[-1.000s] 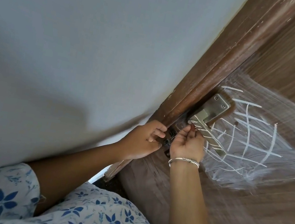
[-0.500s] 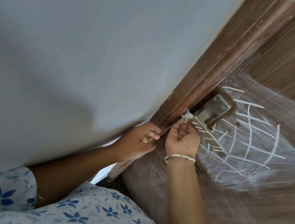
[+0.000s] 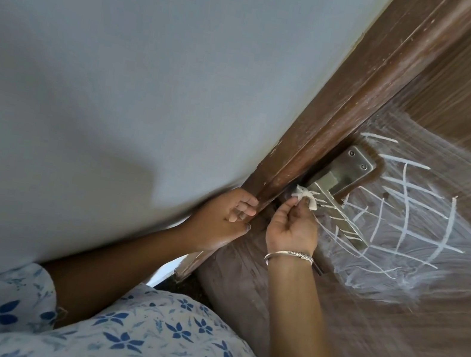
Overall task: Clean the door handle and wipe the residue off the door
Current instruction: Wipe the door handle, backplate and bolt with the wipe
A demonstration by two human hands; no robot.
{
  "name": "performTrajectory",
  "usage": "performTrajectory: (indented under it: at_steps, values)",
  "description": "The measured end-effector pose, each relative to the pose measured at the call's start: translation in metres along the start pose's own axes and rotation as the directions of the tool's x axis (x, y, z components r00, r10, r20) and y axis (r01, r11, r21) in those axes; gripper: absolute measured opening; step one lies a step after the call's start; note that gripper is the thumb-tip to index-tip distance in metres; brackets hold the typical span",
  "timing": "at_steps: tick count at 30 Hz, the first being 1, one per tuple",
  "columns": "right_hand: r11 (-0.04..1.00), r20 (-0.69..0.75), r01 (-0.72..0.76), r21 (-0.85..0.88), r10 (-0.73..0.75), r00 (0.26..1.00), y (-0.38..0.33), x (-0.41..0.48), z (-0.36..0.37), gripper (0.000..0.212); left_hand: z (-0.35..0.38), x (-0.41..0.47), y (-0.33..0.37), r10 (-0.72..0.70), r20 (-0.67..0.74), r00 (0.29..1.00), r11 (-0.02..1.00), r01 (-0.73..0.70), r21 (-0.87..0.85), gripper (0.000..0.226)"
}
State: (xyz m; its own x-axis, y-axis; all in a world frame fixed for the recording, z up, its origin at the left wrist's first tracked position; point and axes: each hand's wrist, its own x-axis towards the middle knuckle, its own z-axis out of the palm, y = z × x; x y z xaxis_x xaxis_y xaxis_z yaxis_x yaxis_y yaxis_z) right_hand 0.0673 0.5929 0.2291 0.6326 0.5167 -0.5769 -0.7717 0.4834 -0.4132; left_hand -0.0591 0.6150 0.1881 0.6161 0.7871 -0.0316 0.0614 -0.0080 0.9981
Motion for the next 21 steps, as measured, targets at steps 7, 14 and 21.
performTrajectory:
  at_steps: [7, 14, 21]
  values:
    - [0.999, -0.044, 0.000, -0.051, -0.002, 0.999, -0.0036, 0.0020, 0.0026, 0.033, -0.0005, 0.0012, -0.0008, 0.017, 0.005, 1.000, 1.000, -0.017, 0.014, 0.038]
    - [0.999, -0.047, 0.026, -0.036, -0.028, 0.998, -0.0044, 0.0010, -0.0005, 0.033, -0.0007, 0.0012, -0.0031, 0.017, 0.014, 1.000, 0.999, -0.017, 0.028, 0.039]
    - [0.999, -0.053, 0.007, -0.040, -0.009, 0.999, -0.0088, 0.0004, -0.0041, 0.009, -0.0016, 0.0008, -0.0032, 0.018, 0.017, 1.000, 0.998, -0.019, 0.057, 0.039]
